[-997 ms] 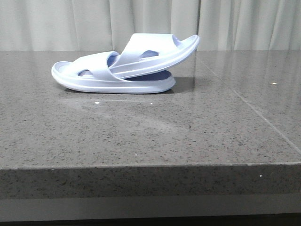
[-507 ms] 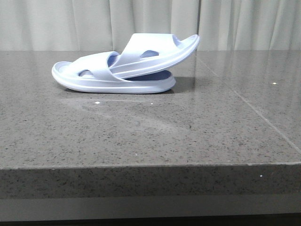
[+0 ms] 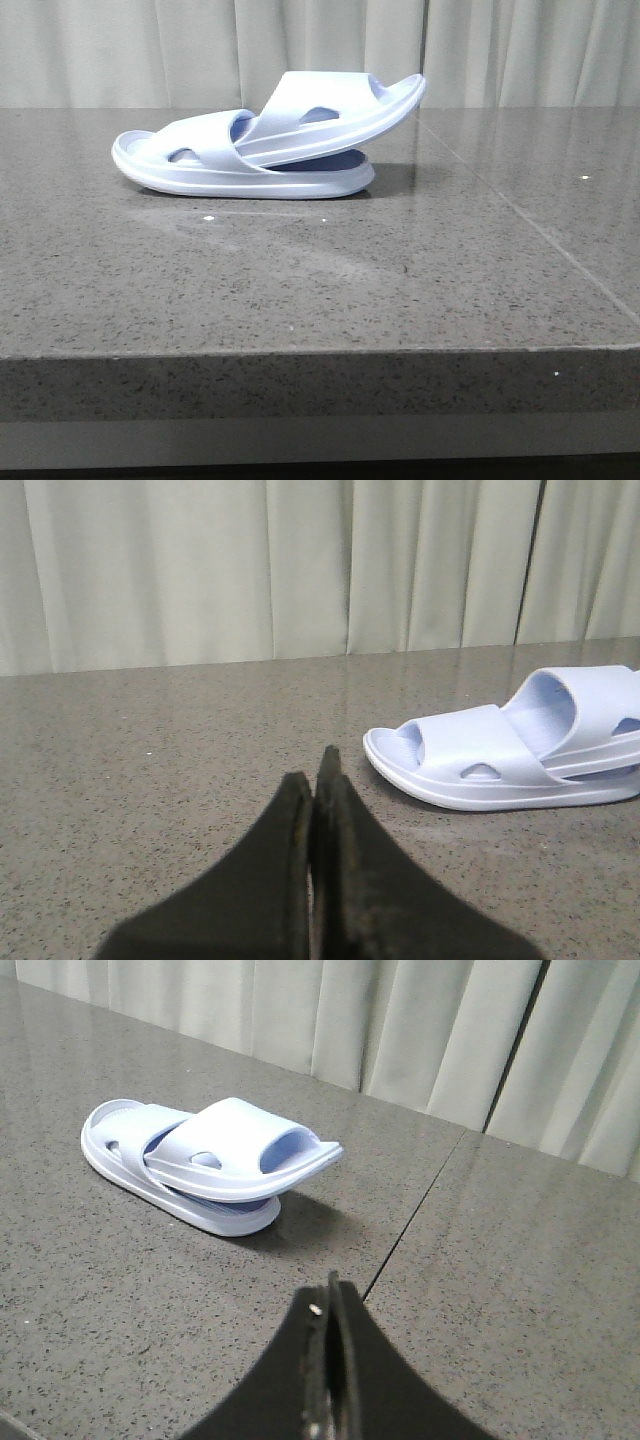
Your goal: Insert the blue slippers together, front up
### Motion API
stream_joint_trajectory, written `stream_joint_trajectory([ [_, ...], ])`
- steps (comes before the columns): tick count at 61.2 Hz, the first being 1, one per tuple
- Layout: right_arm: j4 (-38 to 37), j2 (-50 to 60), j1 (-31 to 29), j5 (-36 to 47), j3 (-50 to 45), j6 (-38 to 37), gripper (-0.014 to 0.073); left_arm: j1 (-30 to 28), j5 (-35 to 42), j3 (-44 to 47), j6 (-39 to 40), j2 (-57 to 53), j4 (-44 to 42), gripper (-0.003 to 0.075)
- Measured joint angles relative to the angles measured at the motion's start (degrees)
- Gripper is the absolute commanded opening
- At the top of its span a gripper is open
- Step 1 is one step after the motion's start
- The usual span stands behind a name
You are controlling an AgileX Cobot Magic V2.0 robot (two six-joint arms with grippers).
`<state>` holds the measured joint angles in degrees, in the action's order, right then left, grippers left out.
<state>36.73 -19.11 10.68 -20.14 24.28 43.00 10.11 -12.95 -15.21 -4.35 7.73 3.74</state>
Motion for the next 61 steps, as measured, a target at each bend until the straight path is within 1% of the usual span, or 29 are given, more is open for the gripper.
stream_joint_trajectory([
  [5,0.0,0.0,0.0,0.0,0.0,0.0,-0.0106,0.09,1.19,2.11,1.54,-0.69,-0.54,-0.002],
  [13,0.0,0.0,0.0,0.0,0.0,0.0,-0.0106,-2.62,1.74,5.8,4.68,-3.58,-2.05,-0.002],
  [23,0.0,0.0,0.0,0.0,0.0,0.0,-0.0106,-6.97,1.74,10.34,5.52,-7.78,-2.41,-0.002],
  [38,0.0,0.0,0.0,0.0,-0.09,0.0,-0.0106,-12.08,3.07,13.93,5.64,-7.91,-2.46,-0.002],
  [52,0.0,0.0,0.0,-0.1,-0.09,0.0,-0.0106,-12.96,6.31,15.27,5.73,-7.91,-2.46,-0.002],
  [61,0.0,0.0,0.0,-0.1,-0.09,0.0,-0.0106,-12.96,6.3,15.27,5.73,-7.91,-2.46,-0.002],
])
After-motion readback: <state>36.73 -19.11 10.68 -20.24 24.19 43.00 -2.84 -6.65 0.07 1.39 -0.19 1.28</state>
